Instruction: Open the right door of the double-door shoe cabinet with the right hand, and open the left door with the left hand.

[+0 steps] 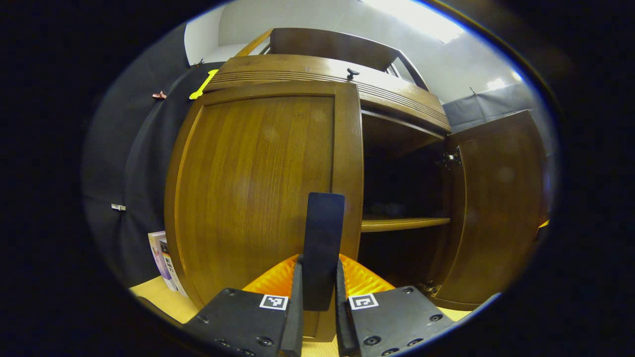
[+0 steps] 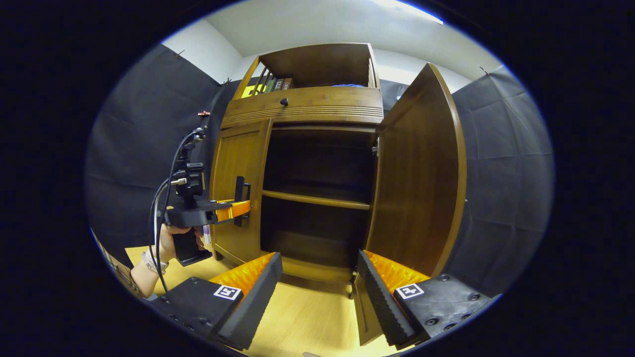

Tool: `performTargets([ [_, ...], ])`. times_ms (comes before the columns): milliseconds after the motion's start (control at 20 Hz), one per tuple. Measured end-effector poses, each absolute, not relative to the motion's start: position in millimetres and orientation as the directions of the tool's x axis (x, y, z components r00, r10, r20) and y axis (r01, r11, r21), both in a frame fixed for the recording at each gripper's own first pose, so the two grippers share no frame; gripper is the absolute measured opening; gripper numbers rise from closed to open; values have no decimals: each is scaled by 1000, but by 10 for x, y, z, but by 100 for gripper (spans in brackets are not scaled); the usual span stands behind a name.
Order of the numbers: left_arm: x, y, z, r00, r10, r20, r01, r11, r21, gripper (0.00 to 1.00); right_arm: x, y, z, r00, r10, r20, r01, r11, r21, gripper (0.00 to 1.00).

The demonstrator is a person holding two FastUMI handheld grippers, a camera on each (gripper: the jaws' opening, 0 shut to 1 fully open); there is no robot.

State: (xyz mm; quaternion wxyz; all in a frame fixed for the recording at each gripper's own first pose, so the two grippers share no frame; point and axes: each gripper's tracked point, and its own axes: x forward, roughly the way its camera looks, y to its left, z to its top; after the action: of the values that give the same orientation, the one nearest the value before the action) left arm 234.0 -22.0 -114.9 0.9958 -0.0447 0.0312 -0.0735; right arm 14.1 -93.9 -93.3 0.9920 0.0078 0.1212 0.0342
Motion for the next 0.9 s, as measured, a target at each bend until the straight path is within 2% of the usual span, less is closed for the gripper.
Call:
performTargets([
  [500, 1923, -69, -1087, 979, -195, -54, 190, 978, -90, 30, -4, -857, -958, 960, 69, -273, -59, 997, 44, 97],
  [900, 1586, 144, -1028, 978, -200, -57, 198, 980, -35, 30, -84, -701, -822, 967, 93, -236, -81, 995, 61, 97],
])
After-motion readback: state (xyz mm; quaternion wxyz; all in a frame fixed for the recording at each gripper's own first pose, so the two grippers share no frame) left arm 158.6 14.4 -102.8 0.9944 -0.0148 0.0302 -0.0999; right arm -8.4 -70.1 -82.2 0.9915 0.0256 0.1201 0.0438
